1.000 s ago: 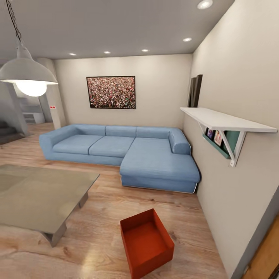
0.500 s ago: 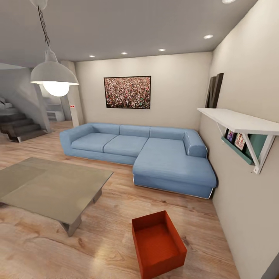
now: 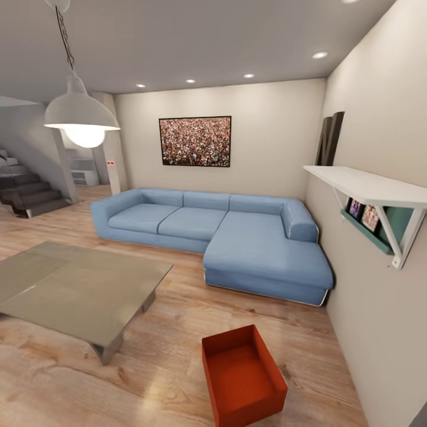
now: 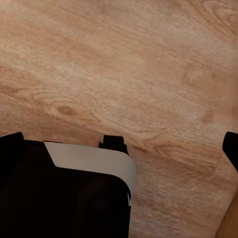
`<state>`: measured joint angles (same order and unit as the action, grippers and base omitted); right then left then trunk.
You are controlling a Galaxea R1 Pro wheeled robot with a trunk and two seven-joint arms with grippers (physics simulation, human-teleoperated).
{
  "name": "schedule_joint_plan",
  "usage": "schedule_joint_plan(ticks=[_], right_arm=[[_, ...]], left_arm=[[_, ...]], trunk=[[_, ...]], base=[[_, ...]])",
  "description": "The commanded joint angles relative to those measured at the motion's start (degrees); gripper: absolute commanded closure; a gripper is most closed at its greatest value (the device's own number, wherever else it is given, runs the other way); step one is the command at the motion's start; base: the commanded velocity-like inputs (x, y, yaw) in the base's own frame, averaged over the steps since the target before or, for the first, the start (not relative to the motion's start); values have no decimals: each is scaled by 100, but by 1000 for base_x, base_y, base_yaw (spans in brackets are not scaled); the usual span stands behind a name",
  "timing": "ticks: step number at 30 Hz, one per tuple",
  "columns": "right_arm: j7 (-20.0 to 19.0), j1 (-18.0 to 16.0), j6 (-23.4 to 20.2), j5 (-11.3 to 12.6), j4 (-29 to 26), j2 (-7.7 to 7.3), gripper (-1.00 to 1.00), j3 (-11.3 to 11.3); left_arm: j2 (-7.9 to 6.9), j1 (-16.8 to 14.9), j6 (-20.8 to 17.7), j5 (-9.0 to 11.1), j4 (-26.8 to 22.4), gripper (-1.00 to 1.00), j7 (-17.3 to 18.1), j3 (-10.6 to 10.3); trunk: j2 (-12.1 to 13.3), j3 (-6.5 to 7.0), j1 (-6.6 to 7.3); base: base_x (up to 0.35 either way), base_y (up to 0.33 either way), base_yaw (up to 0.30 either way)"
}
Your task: Move the two storage containers from the living room to the garage. In the garage, place one container on the floor and stack the other container on top of it (either order is fine).
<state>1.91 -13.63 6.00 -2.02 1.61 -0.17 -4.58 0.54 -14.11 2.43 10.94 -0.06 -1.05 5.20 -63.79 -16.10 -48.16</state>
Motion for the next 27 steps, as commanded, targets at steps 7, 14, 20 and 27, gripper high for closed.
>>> schedule_joint_plan(ticks=[7, 14, 20, 27], right_arm=[[25, -8, -31, -26, 23, 6, -100, -47], [29, -8, -29, -26, 23, 12, -100, -46], [29, -8, -29, -26, 21, 12, -100, -46], [29, -8, -29, -26, 21, 34, -100, -43]], left_arm=[[7, -4, -6, -4, 6, -100, -12, 48], [0, -4, -6, -1, 6, -100, -12, 46], [-1, -4, 32, 3, 6, -100, -15, 49], [-3, -4, 52, 3, 4, -100, -17, 51]], trunk=[[-4, -7, -3], [-4, -7, -3], [-4, -7, -3], [-4, -7, -3]], base=[[306, 0, 0], [321, 0, 0], [321, 0, 0], [221, -4, 0]])
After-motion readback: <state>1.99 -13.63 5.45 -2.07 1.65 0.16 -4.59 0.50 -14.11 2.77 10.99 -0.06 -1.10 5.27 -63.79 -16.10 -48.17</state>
